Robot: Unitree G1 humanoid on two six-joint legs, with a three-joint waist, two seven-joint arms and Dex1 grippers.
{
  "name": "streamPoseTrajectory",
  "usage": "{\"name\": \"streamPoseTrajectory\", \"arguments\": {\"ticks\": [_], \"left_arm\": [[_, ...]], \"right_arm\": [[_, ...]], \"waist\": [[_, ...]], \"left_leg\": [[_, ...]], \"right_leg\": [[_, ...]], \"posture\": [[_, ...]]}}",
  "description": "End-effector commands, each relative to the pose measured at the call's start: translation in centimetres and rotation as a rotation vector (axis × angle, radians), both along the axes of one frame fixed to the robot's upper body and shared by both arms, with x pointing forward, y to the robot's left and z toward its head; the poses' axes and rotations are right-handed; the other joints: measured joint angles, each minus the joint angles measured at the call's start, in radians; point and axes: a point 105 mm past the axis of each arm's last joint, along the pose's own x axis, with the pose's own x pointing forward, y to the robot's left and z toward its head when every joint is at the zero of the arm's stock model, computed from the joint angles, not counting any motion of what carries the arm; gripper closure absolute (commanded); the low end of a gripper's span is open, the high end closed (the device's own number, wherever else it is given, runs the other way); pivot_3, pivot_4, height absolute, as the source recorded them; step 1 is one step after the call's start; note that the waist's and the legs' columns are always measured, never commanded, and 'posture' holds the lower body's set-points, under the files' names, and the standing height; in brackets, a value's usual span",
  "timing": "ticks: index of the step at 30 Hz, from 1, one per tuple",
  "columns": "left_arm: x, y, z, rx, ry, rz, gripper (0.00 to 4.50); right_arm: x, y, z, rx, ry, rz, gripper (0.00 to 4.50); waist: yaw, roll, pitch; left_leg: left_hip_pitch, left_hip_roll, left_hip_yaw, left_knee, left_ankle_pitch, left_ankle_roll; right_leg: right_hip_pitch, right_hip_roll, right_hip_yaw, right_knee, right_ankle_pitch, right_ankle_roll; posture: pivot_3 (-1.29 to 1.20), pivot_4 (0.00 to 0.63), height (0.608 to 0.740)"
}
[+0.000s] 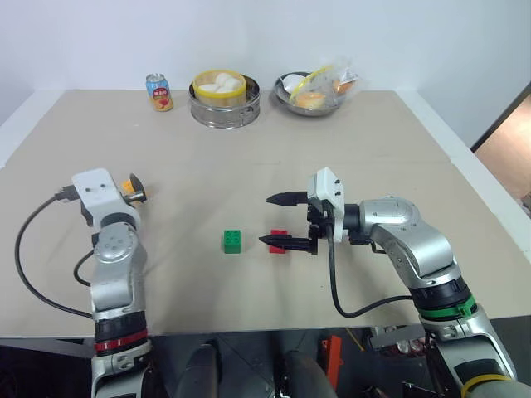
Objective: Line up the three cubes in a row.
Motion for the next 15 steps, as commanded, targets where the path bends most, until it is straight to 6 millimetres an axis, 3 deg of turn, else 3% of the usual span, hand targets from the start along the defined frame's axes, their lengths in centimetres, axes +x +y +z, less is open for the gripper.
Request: {"name": "streamPoseTrajectory", "arguments": {"ticks": [1, 15], "left_arm": [[0.6, -0.5, 1.2, 0.011, -0.051, 0.031, 0.05], [2.9, -0.4, 0.3, -0.015, -0.016, 0.044, 0.05]], "right_arm": [[-0.1, 0.0, 1.2, 0.001, -0.057, 0.014, 0.0], [0.1, -0.2, 1.4, -0.007, -0.072, -0.004, 0.0]], "waist": [[0.002, 0.0, 0.0], [0.01, 0.0, 0.0]], "left_leg": [[0.0, 0.0, 0.0, 0.0, 0.0, 0.0], [0.0, 0.0, 0.0, 0.0, 0.0, 0.0]], "right_leg": [[0.0, 0.0, 0.0, 0.0, 0.0, 0.0], [0.0, 0.0, 0.0, 0.0, 0.0, 0.0]], "posture": [[0.0, 0.15, 0.74], [0.0, 0.15, 0.74]]}}
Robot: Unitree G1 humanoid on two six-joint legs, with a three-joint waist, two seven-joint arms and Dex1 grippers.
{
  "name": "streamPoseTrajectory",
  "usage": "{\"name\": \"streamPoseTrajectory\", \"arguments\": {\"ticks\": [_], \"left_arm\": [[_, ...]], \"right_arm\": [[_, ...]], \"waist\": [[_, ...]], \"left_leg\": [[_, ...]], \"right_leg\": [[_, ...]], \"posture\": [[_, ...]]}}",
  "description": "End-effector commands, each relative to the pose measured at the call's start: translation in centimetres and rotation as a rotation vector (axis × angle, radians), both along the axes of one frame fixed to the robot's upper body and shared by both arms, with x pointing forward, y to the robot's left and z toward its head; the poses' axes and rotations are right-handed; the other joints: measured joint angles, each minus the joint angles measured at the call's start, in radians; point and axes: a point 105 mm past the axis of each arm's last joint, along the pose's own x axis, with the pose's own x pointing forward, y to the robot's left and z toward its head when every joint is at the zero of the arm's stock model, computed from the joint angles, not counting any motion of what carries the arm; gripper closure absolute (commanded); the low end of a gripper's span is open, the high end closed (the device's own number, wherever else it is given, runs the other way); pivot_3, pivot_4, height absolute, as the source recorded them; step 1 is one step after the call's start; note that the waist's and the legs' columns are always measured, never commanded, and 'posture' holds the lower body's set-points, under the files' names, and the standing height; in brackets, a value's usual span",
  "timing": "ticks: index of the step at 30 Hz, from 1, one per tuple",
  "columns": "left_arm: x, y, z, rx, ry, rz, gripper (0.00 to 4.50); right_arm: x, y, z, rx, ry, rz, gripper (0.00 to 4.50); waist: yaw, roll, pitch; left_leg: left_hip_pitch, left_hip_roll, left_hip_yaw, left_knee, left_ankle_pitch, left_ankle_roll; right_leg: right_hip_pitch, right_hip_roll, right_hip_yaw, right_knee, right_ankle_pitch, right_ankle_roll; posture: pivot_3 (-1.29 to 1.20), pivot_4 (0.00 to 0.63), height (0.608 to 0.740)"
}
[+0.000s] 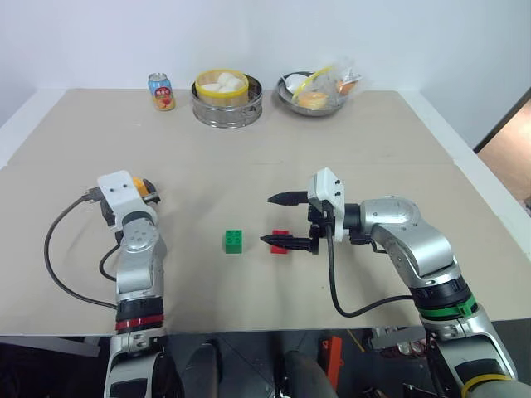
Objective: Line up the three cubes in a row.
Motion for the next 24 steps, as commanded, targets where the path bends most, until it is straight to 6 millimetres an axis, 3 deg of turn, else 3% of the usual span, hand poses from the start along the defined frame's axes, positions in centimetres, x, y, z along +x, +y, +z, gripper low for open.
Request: {"name": "streamPoseTrajectory", "arguments": {"ticks": [1, 17, 24], "left_arm": [[0.6, 0.3, 1.9, 0.022, -0.063, 0.008, 0.05], [2.9, -0.3, 0.8, 0.016, -0.017, 0.003, 0.05], [2.8, 0.2, 0.8, 0.004, -0.032, 0.03, 2.19]], "right_arm": [[-0.1, 0.0, 1.5, 0.007, -0.065, 0.006, 0.0], [-0.1, -0.2, 1.5, 0.013, -0.073, -0.016, 0.0], [-0.2, -0.3, 1.4, 0.013, -0.073, -0.019, 0.0]], "waist": [[0.002, 0.0, 0.0], [0.007, 0.0, 0.0], [0.007, 0.0, 0.0]], "left_leg": [[0.0, 0.0, 0.0, 0.0, 0.0, 0.0], [0.0, 0.0, 0.0, 0.0, 0.0, 0.0], [0.0, 0.0, 0.0, 0.0, 0.0, 0.0]], "right_leg": [[0.0, 0.0, 0.0, 0.0, 0.0, 0.0], [0.0, 0.0, 0.0, 0.0, 0.001, 0.002], [0.0, 0.0, 0.0, 0.0, 0.001, 0.002]], "posture": [[0.0, 0.15, 0.74], [0.0, 0.15, 0.74], [0.0, 0.15, 0.74]]}}
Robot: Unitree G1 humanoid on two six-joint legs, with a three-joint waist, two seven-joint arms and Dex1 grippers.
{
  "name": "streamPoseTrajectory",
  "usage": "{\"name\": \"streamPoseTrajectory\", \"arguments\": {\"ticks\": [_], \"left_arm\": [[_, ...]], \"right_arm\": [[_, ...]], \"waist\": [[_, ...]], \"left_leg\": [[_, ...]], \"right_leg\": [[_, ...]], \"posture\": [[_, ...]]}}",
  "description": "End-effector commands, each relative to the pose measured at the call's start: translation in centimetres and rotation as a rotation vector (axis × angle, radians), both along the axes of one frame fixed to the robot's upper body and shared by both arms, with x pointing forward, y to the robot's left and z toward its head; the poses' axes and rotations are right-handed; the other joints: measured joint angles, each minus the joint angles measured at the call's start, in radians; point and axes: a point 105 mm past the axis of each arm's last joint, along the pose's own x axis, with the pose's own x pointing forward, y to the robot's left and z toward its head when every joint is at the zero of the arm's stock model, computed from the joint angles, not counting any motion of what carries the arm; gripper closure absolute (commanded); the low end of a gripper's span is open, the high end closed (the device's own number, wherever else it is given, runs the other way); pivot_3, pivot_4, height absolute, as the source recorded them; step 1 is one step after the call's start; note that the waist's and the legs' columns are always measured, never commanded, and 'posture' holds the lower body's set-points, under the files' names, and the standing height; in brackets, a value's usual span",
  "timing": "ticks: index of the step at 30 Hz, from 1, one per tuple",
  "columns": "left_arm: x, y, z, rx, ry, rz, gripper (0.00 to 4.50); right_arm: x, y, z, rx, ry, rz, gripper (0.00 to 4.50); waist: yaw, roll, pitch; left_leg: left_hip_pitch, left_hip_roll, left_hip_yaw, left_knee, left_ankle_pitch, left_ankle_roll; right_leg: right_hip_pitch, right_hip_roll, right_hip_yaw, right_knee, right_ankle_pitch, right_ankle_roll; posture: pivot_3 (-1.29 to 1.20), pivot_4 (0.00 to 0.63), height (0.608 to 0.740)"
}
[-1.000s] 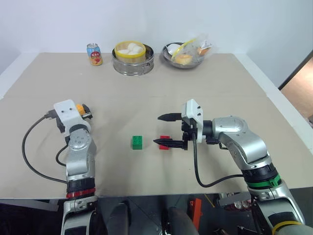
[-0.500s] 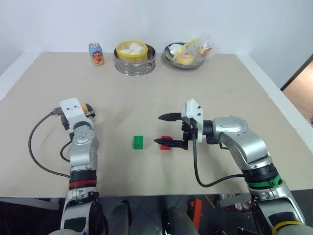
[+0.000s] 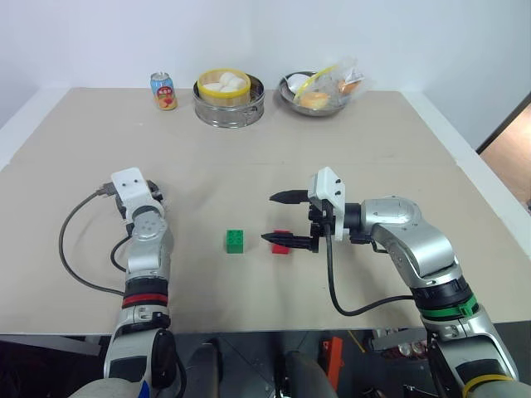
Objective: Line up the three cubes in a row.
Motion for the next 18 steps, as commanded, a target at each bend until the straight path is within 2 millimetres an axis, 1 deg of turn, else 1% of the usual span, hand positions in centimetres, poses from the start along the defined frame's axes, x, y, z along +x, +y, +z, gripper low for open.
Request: {"name": "streamPoseTrajectory", "arguments": {"ticks": [1, 3, 5, 9, 11, 12, 13, 14, 15, 16, 18], "left_arm": [[0.2, 0.5, 1.9, 0.015, -0.063, 0.019, 2.61], [0.2, 0.8, 1.9, 0.02, -0.062, 0.019, 3.21], [0.2, 1.0, 2.0, 0.028, -0.07, 0.005, 3.21], [0.2, 1.1, 3.0, 0.05, -0.124, -0.141, 3.21], [0.2, 0.3, 3.7, 0.041, -0.168, -0.316, 3.21], [0.0, -0.6, 4.1, 0.037, -0.195, -0.455, 3.21], [-0.7, -1.7, 4.8, 0.075, -0.231, -0.614, 3.21], [-1.5, -2.5, 5.0, 0.121, -0.239, -0.744, 3.21], [-2.6, -3.5, 5.1, 0.16, -0.232, -0.909, 3.21], [-3.4, -4.0, 5.0, 0.181, -0.22, -1.015, 3.21], [-5.7, -5.0, 3.9, 0.266, -0.132, -1.274, 3.21]], "right_arm": [[-0.5, -0.1, 1.4, 0.015, -0.064, 0.01, 0.0], [-0.4, -0.1, 1.4, 0.014, -0.064, 0.011, 0.0], [-0.4, -0.1, 1.5, 0.014, -0.065, 0.011, 0.0], [-0.3, -0.1, 1.6, 0.014, -0.07, 0.008, 0.0], [-0.3, -0.1, 1.7, 0.014, -0.073, 0.007, 0.0], [-0.3, -0.2, 1.8, 0.015, -0.074, 0.007, 0.0], [-0.3, -0.2, 1.9, 0.015, -0.075, 0.008, 0.0], [-0.3, -0.3, 2.0, 0.015, -0.076, 0.009, 0.0], [-0.5, -0.3, 2.0, 0.014, -0.071, 0.016, 0.0], [-0.6, -0.3, 2.0, 0.012, -0.067, 0.022, 0.0], [-0.7, -0.4, 2.0, 0.006, -0.061, 0.03, 0.0]], "waist": [[0.0, 0.0, 0.0], [0.0, 0.0, 0.0], [0.0, 0.0, 0.0], [0.0, 0.0, 0.0], [0.0, 0.0, 0.0], [0.0, 0.0, 0.0], [0.0, 0.0, 0.0], [-0.001, 0.0, 0.0], [-0.001, 0.0, 0.0], [-0.001, 0.0, 0.0], [-0.001, 0.0, 0.0]], "left_leg": [[0.0, 0.0, 0.0, 0.0, 0.0, 0.0], [0.0, 0.0, 0.0, 0.0, 0.0, 0.0], [0.0, 0.0, 0.0, 0.0, 0.0, 0.0], [0.0, 0.0, 0.0, 0.0, 0.0, 0.0], [0.0, 0.0, 0.0, 0.0, 0.0, -0.001], [0.0, 0.001, 0.001, 0.0, 0.0, -0.001], [0.0, 0.001, 0.001, 0.0, 0.0, -0.001], [0.0, 0.001, 0.002, 0.0, -0.001, -0.001], [0.0, 0.002, 0.002, -0.001, -0.001, -0.001], [0.0, 0.003, 0.002, -0.001, -0.001, -0.002], [0.0, 0.004, 0.003, -0.002, -0.002, -0.003]], "right_leg": [[0.0, 0.0, 0.0, 0.0, 0.0, 0.0], [0.0, 0.0, 0.0, 0.0, 0.0, 0.0], [0.0, 0.0, 0.0, 0.0, 0.0, 0.0], [0.0, 0.0, 0.0, 0.0, 0.0, 0.0], [0.0, 0.0, 0.0, 0.0, -0.001, -0.001], [-0.001, 0.0, 0.0, 0.0, -0.001, -0.003], [-0.001, 0.0, 0.0, 0.0, -0.002, -0.003], [-0.001, 0.0, 0.0, 0.0, -0.002, -0.004], [-0.002, 0.0, -0.001, 0.0, -0.002, -0.005], [-0.002, 0.0, -0.001, 0.0, -0.002, -0.006], [-0.003, 0.0, -0.002, 0.0, -0.003, -0.009]], "posture": [[0.0, 0.15, 0.74], [0.0, 0.15, 0.74], [0.0, 0.15, 0.74], [0.0, 0.15, 0.74], [0.0, 0.15, 0.74], [0.0, 0.15, 0.74], [0.0, 0.15, 0.74], [0.0, 0.15, 0.74], [0.0, 0.15, 0.74], [0.0, 0.15, 0.74], [0.0, 0.15, 0.74]]}}
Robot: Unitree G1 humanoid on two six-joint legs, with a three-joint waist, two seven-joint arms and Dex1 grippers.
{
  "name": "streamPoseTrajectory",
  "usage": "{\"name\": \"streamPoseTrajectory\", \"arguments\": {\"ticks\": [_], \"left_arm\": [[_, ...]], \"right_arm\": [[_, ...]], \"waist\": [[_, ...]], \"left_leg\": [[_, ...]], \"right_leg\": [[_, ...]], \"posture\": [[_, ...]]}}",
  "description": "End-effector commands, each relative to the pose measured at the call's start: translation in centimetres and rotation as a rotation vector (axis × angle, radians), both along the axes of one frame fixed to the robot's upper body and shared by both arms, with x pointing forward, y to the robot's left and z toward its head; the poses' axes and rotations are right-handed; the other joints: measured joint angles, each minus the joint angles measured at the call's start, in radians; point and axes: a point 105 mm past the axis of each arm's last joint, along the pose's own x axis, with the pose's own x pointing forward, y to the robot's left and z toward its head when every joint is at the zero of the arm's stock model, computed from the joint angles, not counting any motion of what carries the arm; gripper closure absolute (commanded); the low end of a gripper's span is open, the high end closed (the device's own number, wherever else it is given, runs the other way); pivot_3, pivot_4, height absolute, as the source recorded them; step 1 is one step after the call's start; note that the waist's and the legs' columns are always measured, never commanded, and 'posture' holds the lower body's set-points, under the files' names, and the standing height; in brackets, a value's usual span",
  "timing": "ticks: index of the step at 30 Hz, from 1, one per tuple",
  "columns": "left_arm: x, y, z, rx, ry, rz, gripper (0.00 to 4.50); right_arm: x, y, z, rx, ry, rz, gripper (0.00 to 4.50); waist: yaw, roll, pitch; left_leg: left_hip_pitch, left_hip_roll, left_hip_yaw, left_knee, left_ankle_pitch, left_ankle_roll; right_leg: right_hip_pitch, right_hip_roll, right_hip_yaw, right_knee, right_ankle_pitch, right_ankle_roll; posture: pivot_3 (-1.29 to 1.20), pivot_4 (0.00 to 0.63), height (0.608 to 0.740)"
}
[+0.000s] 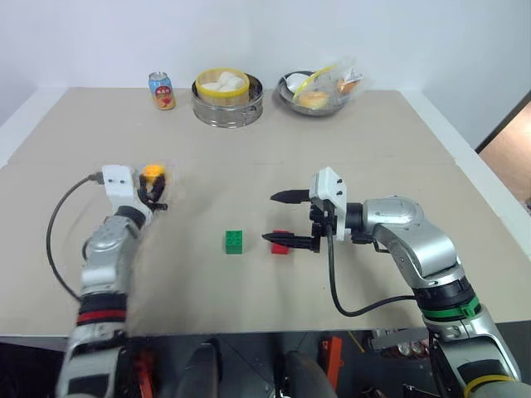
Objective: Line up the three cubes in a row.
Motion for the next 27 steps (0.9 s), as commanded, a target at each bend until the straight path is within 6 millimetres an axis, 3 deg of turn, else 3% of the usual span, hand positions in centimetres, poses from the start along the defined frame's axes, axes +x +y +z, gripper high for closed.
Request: {"name": "streamPoseTrajectory", "arguments": {"ticks": [1, 6, 11, 19, 27], "left_arm": [[-3.7, -2.4, 0.5, 0.186, -0.001, -0.434, 3.21], [-6.1, -1.0, -0.9, 0.314, 0.153, -0.687, 3.21], [-6.7, -0.8, -1.7, 0.371, 0.202, -0.816, 3.21], [-6.0, -1.6, -1.5, 0.44, 0.086, -0.873, 3.21], [-5.8, -0.6, -1.2, 0.485, 0.056, -0.866, 3.21]], "right_arm": [[-0.6, -0.1, 1.6, 0.014, -0.052, 0.031, 0.0], [-1.1, 0.1, 1.6, -0.019, -0.066, 0.057, 0.0], [-2.0, 0.9, 2.5, 0.0, -0.065, 0.09, 0.0], [-2.6, 0.9, 2.7, 0.001, -0.053, 0.084, 0.0], [-3.0, 0.4, 2.4, -0.003, -0.027, 0.078, 0.0]], "waist": [[0.0, 0.0, 0.0], [0.0, 0.0, 0.0], [0.0, 0.0, 0.0], [0.002, 0.0, 0.0], [0.002, 0.0, 0.0]], "left_leg": [[0.0, 0.001, 0.0, 0.0, 0.0, 0.0], [0.0, 0.005, 0.004, -0.001, -0.001, -0.002], [-0.002, 0.007, 0.007, -0.001, -0.001, -0.002], [-0.005, 0.009, 0.01, -0.002, 0.0, 0.0], [-0.005, 0.012, 0.012, -0.001, 0.0, 0.0]], "right_leg": [[0.0, 0.0, -0.001, 0.0, 0.0, -0.001], [-0.003, 0.001, -0.002, 0.0, -0.001, -0.004], [-0.007, 0.0, -0.002, 0.0, 0.0, -0.005], [-0.01, 0.002, -0.001, 0.0, 0.0, -0.004], [-0.011, 0.005, 0.001, 0.0, 0.0, -0.005]], "posture": [[0.0, 0.15, 0.74], [0.0, 0.15, 0.74], [0.0, 0.15, 0.74], [0.0, 0.15, 0.74], [0.0, 0.15, 0.74]]}}
